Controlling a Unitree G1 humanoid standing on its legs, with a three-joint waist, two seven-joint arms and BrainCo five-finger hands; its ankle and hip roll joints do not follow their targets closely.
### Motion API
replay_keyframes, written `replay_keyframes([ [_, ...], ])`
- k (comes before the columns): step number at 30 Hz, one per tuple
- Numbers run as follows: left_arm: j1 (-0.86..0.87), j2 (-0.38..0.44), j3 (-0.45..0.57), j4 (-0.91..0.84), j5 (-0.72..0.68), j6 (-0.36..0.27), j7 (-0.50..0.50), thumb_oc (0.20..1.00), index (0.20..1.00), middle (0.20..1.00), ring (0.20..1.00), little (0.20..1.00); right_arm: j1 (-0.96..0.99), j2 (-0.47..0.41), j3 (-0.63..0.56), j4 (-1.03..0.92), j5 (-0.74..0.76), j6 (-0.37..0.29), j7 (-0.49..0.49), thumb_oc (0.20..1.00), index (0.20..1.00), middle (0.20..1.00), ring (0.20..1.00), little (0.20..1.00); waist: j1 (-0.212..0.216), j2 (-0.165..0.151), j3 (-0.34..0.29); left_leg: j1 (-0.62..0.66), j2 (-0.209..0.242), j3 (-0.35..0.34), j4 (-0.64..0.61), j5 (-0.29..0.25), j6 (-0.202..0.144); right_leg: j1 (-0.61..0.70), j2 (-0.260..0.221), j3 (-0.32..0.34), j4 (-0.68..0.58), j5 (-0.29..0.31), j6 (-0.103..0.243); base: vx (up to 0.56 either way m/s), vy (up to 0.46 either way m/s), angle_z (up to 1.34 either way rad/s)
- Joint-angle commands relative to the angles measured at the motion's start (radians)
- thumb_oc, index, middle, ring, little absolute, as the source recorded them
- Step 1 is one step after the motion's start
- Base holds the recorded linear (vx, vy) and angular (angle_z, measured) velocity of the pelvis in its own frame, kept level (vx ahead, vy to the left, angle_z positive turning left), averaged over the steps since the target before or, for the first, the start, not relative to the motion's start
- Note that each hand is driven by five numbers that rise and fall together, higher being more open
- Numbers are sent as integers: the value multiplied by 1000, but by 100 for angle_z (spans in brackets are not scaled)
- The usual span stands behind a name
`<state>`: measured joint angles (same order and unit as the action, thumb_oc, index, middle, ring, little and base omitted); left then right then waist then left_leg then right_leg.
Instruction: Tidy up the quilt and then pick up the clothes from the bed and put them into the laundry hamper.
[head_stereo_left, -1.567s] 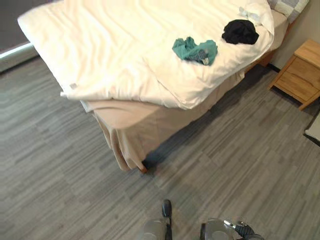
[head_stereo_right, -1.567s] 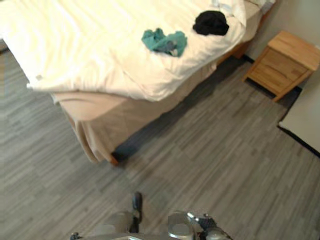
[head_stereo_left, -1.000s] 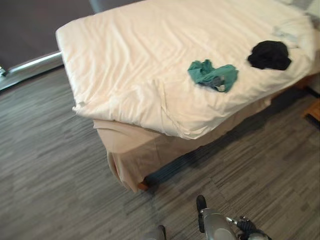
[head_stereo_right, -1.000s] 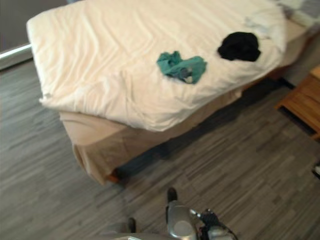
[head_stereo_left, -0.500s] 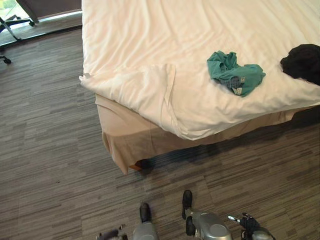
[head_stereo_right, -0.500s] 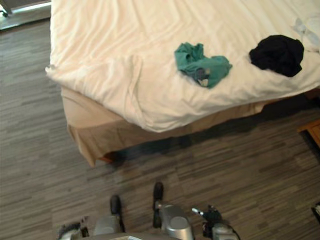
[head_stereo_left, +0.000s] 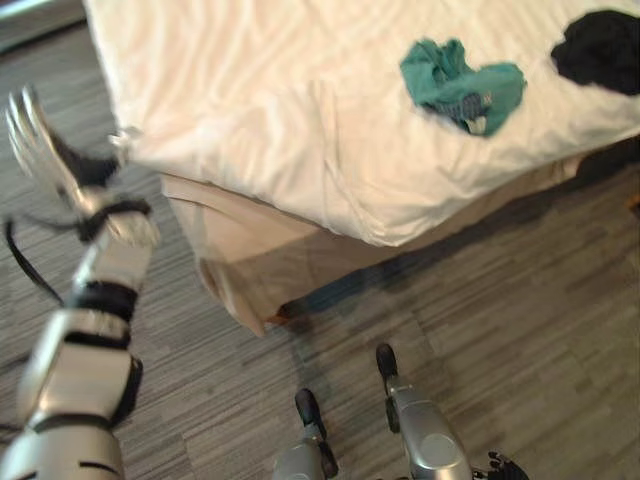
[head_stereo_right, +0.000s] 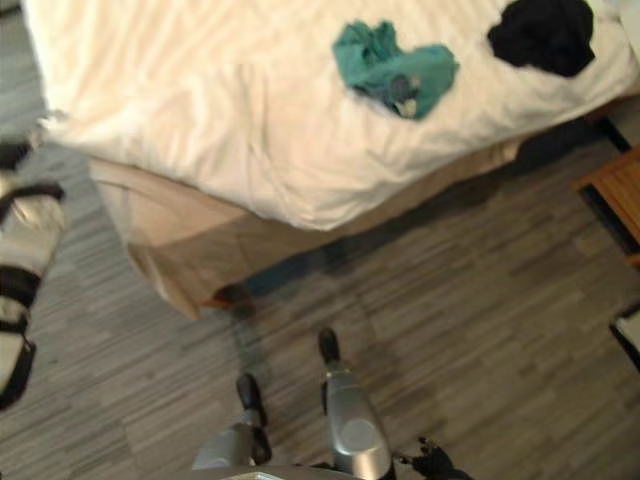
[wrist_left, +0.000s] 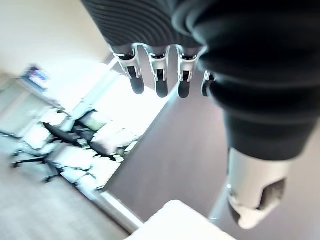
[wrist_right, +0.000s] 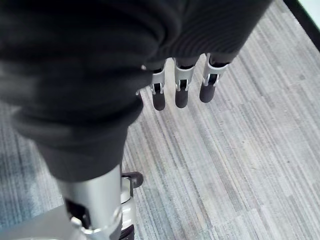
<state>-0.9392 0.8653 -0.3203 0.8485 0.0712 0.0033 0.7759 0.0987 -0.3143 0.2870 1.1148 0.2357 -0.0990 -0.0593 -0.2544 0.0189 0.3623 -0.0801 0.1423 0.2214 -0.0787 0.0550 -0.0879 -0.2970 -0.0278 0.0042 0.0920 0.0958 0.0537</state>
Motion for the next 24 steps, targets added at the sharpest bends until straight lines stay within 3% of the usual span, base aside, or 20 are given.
replay_keyframes([
  [1,-67,20,-45,-15,137,20,-2,1000,1000,1000,1000,1000,19,-2,15,-7,-26,-42,12,1000,1000,1000,1000,1000,-55,-33,-18,-62,83,45,62,-19,3,-15,-55,82,39,-80,89,-18,-99,-25],
  [6,-154,25,-127,13,240,92,-90,1000,1000,1000,1000,1000,19,-6,15,-3,-41,-53,27,1000,1000,1000,1000,1000,-89,-31,0,-93,99,73,88,-19,-12,-61,-46,86,50,-75,83,-14,-61,-33],
  [9,-169,17,-171,58,238,193,-143,1000,1000,1000,1000,1000,16,-17,19,-22,-52,-78,41,1000,1000,1000,1000,1000,-107,-29,16,-115,108,83,115,-20,-17,-81,-44,86,72,-82,76,4,-16,-36],
  [10,-173,5,-181,105,202,259,-170,1000,1000,1000,1000,1000,9,-21,25,-40,-36,-91,42,1000,1000,1000,1000,1000,-116,-31,21,-135,113,88,132,-18,-20,-100,-42,84,83,-83,72,77,7,-31],
  [12,-169,-7,-189,182,122,328,-208,1000,1000,1000,1000,1000,-2,-29,28,-58,-1,-97,45,1000,1000,1000,1000,1000,-126,-31,25,-145,117,87,153,-42,-31,-106,-48,78,96,-109,75,73,8,-29],
  [13,-165,-10,-189,211,88,353,-228,928,928,928,928,928,-7,-32,28,-66,13,-98,47,1000,1000,1000,1000,1000,-128,-32,27,-152,120,89,159,-40,-33,-112,-48,77,97,-108,74,-6,-14,-22],
  [14,-156,-15,-190,263,49,385,-262,363,363,363,363,363,-16,-40,23,-83,21,-99,55,1000,1000,1000,1000,1000,-132,-33,30,-166,122,90,168,-38,-37,-122,-49,75,97,-106,72,-6,-3,-14],
  [15,-154,-17,-191,274,39,400,-268,200,200,200,200,200,-19,-42,21,-88,22,-97,58,1000,1000,1000,1000,1000,-133,-34,31,-170,122,91,170,-37,-37,-125,-49,74,97,-105,71,-13,4,-20],
  [19,-127,-26,-196,324,0,437,-289,200,200,200,200,200,-25,-59,21,-176,14,-54,45,1000,1000,1000,1000,1000,-141,-37,45,-185,121,93,180,-38,-41,-137,-45,71,97,-105,65,-23,28,-12],
  [24,-107,-40,-188,309,-26,340,-256,200,200,200,200,200,-30,-74,27,-175,-57,-42,33,1000,1000,1000,1000,1000,-148,-28,55,-190,127,93,209,-44,-45,-134,-40,70,116,-121,49,-11,99,-5],
])
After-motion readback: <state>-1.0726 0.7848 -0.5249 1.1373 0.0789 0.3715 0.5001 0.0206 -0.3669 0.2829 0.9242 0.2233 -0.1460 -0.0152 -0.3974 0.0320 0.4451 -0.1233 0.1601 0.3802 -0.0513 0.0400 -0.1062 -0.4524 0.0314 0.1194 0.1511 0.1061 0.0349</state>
